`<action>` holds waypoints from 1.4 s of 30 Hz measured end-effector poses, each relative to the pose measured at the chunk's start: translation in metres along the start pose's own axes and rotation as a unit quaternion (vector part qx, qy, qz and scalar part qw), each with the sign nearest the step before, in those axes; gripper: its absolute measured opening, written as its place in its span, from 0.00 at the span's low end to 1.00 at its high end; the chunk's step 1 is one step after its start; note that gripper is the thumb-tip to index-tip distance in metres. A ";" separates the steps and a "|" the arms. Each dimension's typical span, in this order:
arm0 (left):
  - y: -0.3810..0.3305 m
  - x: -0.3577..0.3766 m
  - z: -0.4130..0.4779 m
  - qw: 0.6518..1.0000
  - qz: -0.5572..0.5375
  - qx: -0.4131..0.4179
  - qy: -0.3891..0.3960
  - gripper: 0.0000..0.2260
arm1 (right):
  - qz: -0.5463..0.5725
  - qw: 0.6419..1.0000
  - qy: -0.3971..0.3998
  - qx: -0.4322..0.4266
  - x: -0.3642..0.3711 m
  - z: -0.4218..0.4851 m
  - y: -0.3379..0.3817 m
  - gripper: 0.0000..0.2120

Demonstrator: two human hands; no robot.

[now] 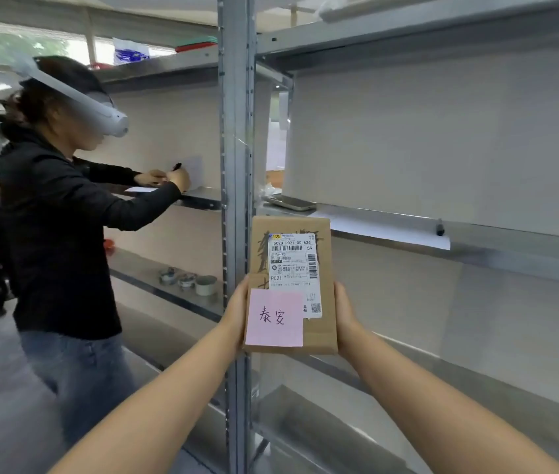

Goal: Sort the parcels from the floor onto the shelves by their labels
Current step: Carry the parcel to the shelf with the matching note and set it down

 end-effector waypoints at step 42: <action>0.278 0.442 -0.099 0.915 0.132 -0.169 0.342 0.21 | -0.047 0.924 -0.355 -0.132 -0.387 -0.346 0.208 0.21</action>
Point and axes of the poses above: each hand's wrist, its own z-axis towards the middle knuckle, its own x-axis out of the palm, y = z × x, the point moved 4 cm from there along z, towards the middle knuckle, and after that the axes turned 12 degrees about -x, right-handed, at the moved point
